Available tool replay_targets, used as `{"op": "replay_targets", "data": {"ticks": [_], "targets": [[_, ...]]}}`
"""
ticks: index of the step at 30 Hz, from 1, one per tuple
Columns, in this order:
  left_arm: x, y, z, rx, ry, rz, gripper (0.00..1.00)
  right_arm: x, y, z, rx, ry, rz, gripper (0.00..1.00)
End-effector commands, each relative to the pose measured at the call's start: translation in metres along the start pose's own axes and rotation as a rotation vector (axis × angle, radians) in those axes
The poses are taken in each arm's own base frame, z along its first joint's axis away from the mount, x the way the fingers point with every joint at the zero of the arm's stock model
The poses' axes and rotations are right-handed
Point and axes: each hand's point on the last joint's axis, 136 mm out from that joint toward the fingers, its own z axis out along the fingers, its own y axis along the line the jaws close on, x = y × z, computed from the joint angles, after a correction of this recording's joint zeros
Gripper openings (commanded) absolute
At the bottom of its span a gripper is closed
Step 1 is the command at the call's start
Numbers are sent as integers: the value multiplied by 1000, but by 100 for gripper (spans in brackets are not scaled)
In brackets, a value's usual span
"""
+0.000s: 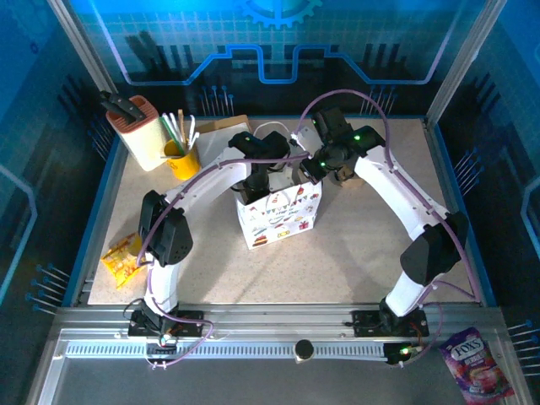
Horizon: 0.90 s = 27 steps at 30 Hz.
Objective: Pack the takeout coffee
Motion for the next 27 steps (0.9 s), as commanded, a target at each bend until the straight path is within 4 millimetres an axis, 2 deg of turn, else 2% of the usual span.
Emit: {"op": "replay_targets", "data": {"ticks": [1,27], "targets": [[1,-4,-13,14,-46,30,49,13,2,11,-24,71,-7,7],[7,2,-6,0,-22,19,49,15,2,12,-22,78,-4,7]]}}
